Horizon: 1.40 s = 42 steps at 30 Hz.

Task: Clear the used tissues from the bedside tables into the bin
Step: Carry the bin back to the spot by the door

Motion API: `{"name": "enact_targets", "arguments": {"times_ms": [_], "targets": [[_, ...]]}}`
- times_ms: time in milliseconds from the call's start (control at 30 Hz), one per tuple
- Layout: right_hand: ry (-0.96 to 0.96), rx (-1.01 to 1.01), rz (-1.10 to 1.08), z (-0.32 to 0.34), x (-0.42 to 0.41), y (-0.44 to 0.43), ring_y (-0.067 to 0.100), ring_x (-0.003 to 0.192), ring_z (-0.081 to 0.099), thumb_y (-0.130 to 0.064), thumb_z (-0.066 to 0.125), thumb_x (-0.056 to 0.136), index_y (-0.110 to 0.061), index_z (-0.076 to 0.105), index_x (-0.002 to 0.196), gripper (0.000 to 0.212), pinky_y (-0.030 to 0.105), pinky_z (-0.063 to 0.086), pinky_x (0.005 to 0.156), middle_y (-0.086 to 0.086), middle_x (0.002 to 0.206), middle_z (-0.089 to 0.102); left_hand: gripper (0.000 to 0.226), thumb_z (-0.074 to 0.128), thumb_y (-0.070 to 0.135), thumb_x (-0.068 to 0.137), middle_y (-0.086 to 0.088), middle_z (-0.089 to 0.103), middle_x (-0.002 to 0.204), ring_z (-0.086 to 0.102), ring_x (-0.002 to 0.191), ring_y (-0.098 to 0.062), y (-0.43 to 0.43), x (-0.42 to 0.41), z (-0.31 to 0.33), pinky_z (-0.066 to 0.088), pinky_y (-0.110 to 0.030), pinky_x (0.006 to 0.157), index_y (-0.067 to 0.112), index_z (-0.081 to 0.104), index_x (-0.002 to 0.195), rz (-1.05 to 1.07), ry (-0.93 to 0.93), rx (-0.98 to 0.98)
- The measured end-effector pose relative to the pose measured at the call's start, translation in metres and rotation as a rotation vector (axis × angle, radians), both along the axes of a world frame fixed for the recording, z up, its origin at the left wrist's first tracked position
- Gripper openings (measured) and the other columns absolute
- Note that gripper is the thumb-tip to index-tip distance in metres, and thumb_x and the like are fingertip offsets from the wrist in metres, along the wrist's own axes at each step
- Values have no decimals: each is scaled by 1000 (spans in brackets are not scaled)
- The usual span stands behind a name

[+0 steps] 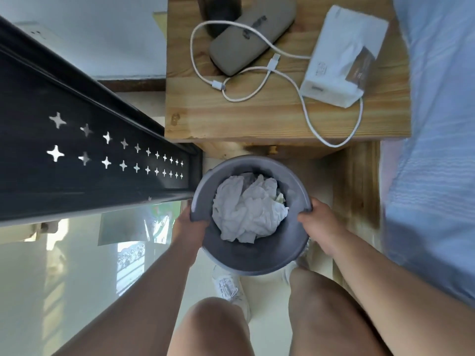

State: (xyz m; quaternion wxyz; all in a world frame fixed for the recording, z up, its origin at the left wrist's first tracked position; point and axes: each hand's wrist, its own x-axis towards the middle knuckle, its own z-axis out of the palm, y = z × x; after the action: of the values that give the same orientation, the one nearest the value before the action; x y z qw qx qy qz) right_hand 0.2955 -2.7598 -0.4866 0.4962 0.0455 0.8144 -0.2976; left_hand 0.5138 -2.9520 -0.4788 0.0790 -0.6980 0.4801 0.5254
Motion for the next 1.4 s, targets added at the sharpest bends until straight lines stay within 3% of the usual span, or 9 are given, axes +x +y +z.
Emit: {"name": "enact_targets", "arguments": {"times_ms": [267,400,533,633,800,933,1167,1267,1400], "targets": [[32,25,-65,179,2,43,33,83,72,8,54,84,-11,73,98,30,47,58,77,20,90,77,43,57,-4,80,8,79,79,75,79,-22,36,6,193,55,-26,55,29,73,104,14,95,83],[18,24,-10,289,-8,57,16,61,73,0,58,82,-17,74,100,30,25,51,52,1,72,78,50,57,11,60,2,81,83,76,84,-28,45,2,310,63,-40,67,32,74,102,43,134,122],[62,-26,-6,392,-17,57,22,73,75,-12,60,72,-28,76,94,31,34,53,63,1,78,79,49,59,10,62,-4,81,87,76,86,-31,44,1,402,65,-45,70,31,77,102,26,201,106],[96,-114,-43,448,-14,58,7,69,74,-4,63,79,-33,73,102,38,30,53,60,-12,80,79,49,61,10,57,-3,81,83,75,76,-25,37,1,452,65,-47,70,39,78,93,53,274,96],[109,-203,-147,505,3,62,10,81,75,-13,59,69,-44,65,113,54,31,53,65,-15,92,79,46,63,5,65,-14,79,95,74,79,-29,30,-1,503,65,-43,67,27,77,103,27,362,53],[182,-207,-278,530,23,72,14,82,74,-16,55,65,-44,66,104,49,33,54,65,-19,85,77,51,61,8,60,-14,79,93,73,82,-36,30,-2,522,65,-56,74,37,79,98,-61,423,35],[280,-208,-518,564,110,129,7,76,75,-16,60,65,-44,64,115,58,27,57,54,-21,89,78,39,67,9,61,-21,73,83,67,67,-41,32,16,560,58,-53,66,34,77,90,-432,496,93],[293,-189,-634,582,152,165,19,92,74,-15,62,70,-48,62,117,57,37,57,67,-12,100,77,48,68,9,61,-5,80,91,78,87,-36,48,16,580,68,-51,74,43,78,94,-587,506,107],[364,-166,-816,601,210,229,20,87,70,-9,63,79,-34,63,116,44,33,49,59,-5,98,74,55,67,12,66,9,81,97,78,93,-22,98,6,606,67,-45,78,51,74,105,-884,566,123]]}}
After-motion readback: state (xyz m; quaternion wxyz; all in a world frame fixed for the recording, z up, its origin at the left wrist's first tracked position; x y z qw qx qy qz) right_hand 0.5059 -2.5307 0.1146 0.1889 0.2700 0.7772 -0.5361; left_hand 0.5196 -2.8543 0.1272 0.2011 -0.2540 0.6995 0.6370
